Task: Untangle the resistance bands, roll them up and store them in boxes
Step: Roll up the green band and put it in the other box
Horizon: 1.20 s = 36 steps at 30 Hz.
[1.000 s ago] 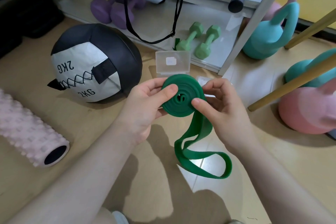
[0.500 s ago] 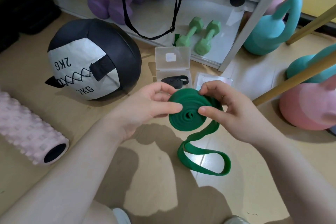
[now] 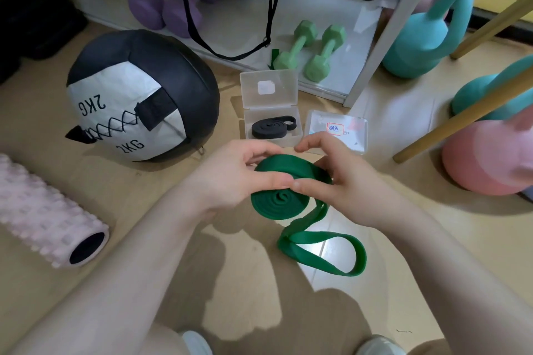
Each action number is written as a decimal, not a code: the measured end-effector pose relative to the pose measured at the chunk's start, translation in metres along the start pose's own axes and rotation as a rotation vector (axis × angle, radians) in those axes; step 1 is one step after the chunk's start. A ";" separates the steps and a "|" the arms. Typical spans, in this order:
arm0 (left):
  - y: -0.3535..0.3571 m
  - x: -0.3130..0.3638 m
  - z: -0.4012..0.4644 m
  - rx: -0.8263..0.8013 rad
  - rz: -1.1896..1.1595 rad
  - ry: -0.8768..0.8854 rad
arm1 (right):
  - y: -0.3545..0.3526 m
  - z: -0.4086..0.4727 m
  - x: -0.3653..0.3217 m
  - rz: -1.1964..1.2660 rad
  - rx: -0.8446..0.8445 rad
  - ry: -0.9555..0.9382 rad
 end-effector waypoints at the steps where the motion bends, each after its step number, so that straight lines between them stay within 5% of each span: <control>1: -0.001 0.002 0.001 0.011 -0.005 0.012 | -0.002 0.001 0.001 0.047 0.001 0.013; 6: -0.012 0.003 0.002 0.073 -0.034 0.031 | -0.008 0.005 0.004 -0.031 -0.012 0.056; 12: -0.016 0.010 -0.001 0.174 -0.197 0.113 | -0.014 0.004 0.004 0.304 0.044 0.017; 21: -0.023 0.027 0.002 0.376 -0.434 0.290 | -0.003 -0.005 -0.017 0.323 0.181 -0.200; 26: -0.017 0.023 0.002 0.399 -0.542 0.237 | -0.006 -0.008 -0.011 0.513 0.340 -0.146; 36: -0.001 0.006 -0.001 0.462 -0.784 0.098 | -0.001 -0.014 -0.010 0.521 0.330 -0.114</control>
Point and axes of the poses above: each hand's wrist, its own z-axis towards the middle knuckle, its own y-axis out of the palm, x = y × z, the point moved 7 cm from there along z, towards the middle knuckle, and after that the axes turned 13 degrees about y, right-handed, at the moved point
